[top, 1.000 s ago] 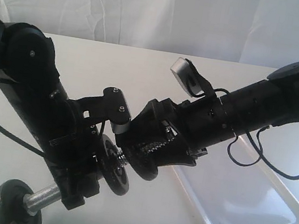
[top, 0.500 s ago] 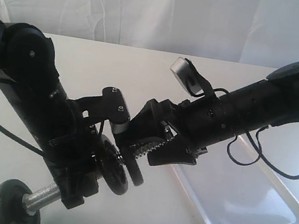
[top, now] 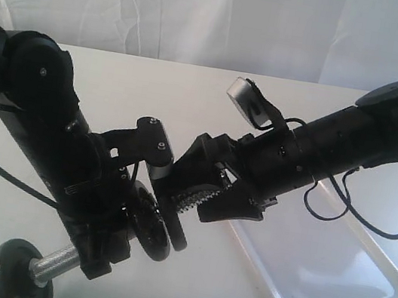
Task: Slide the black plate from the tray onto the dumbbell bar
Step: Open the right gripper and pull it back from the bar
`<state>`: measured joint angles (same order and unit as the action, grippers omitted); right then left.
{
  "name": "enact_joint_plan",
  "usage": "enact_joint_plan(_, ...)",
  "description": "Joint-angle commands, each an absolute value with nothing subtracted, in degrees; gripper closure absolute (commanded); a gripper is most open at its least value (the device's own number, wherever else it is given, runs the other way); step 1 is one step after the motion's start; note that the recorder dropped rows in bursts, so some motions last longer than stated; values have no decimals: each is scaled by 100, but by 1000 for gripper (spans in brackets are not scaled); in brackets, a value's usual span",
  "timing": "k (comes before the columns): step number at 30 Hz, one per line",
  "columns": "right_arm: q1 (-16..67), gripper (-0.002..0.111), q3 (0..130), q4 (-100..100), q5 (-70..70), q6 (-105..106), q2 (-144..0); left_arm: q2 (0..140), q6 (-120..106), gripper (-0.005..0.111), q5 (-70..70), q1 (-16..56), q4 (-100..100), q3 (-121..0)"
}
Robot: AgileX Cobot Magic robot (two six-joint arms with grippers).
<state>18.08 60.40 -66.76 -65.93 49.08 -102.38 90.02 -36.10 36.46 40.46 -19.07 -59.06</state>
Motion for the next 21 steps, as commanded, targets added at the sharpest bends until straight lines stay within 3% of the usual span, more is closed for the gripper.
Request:
enact_joint_plan(1, 1574, 9, 6097, -6827, -6829, 4977, -10157, 8702, -3583, 107, 3671, 4074, -2387, -6065)
enact_joint_plan(15, 1005, 9, 6158, -6869, -6996, 4966, -10157, 8702, -3593, 107, 3690, 4074, -2387, -6065)
enact_joint_plan(21, 650, 18, 6302, -6852, -6996, 4899, -10157, 8702, -3593, 107, 3690, 4074, -2359, -6065)
